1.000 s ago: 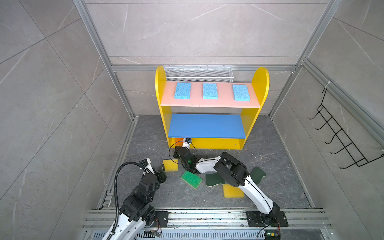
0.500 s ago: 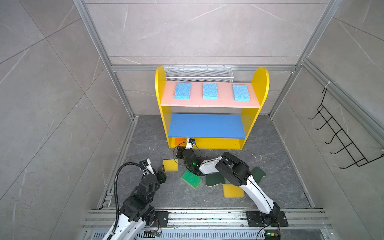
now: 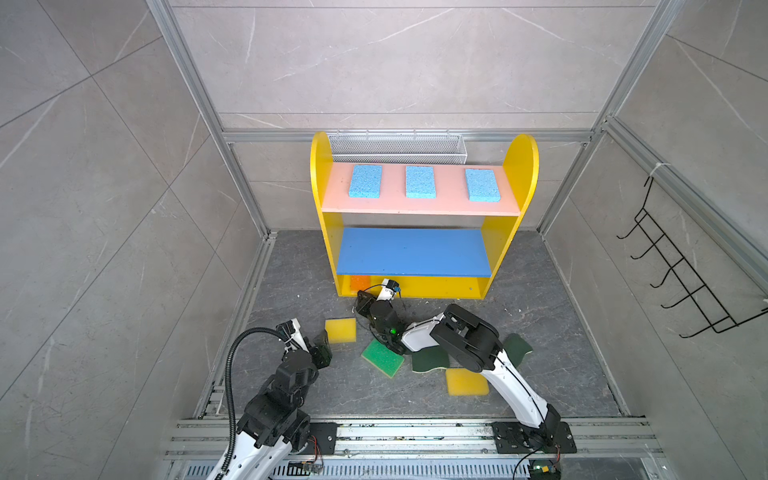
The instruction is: Place and organize the cleaning sponges onto the shelf
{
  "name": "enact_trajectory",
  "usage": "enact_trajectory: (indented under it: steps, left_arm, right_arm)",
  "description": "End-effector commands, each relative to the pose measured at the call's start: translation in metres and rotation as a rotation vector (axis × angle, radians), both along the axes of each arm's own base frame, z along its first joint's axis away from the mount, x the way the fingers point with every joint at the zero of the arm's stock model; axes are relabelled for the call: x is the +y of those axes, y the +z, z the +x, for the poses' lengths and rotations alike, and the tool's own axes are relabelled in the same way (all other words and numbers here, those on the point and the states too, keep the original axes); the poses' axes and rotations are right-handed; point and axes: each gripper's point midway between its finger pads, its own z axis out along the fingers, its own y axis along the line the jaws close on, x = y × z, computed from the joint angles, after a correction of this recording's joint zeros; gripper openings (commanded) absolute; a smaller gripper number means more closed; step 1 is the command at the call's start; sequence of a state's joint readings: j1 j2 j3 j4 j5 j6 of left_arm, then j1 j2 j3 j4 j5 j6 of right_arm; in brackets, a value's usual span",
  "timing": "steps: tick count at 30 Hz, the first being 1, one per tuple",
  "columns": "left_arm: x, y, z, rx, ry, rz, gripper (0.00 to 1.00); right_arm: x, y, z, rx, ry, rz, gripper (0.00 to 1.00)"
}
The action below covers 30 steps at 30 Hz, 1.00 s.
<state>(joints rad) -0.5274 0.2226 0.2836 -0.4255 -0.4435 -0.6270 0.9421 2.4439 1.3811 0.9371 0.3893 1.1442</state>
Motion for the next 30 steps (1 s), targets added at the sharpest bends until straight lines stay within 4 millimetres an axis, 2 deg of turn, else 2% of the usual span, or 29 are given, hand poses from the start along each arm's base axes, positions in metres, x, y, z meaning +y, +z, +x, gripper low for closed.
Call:
enact_trajectory:
  steps: [1,9,14,19,30]
  left_arm:
    - [0.005,0.004,0.001,-0.017,0.026,0.001,0.6]
    - [0.005,0.006,0.0,-0.021,0.03,-0.009,0.6]
    - [0.006,0.004,-0.001,-0.014,0.031,-0.007,0.59]
    - [0.011,0.005,0.0,-0.022,0.057,0.002,0.59]
    - [0.01,0.001,0.001,-0.015,0.058,0.005,0.59]
  right_arm:
    - [-0.016,-0.022,-0.007,0.08,-0.048,-0.037,0.14]
    - [-0.026,-0.011,-0.006,0.12,-0.094,-0.077,0.14]
    - [-0.027,-0.021,0.0,0.149,-0.103,-0.027,0.13]
    - [-0.027,-0.015,0.006,0.136,-0.104,-0.025,0.13]
    - [-0.014,-0.012,0.012,0.13,-0.068,0.0,0.11]
